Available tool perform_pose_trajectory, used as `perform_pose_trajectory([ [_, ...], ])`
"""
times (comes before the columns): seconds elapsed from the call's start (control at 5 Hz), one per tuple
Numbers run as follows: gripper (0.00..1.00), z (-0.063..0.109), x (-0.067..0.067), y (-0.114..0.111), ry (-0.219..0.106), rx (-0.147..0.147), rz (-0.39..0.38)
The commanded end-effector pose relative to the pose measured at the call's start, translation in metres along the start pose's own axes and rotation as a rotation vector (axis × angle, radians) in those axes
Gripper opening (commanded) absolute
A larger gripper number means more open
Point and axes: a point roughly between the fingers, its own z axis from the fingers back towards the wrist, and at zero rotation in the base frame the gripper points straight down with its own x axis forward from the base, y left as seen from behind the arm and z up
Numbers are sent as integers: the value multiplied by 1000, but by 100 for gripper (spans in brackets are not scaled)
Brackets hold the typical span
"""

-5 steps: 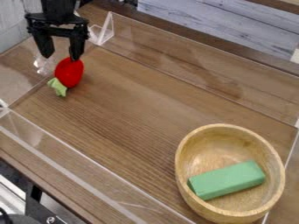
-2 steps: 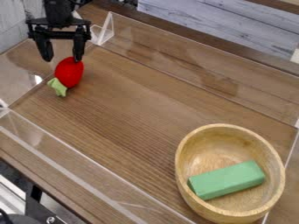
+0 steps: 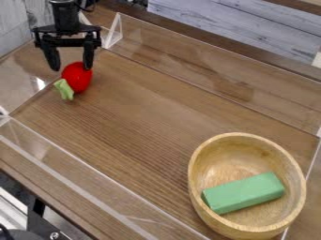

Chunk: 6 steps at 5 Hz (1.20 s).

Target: Move the red object to the right side of the table

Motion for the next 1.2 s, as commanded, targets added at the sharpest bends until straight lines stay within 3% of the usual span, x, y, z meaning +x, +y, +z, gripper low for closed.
perform_pose_trajectory([
  [0.0,100,16,1,-4,-63,15,-44],
  [0.2,100,16,-4,-8,-66,22,-92],
  [0.6,100,33,2,-21,-62,24,-246],
  [1.0,100,23,7,-11,-46,35,-313],
])
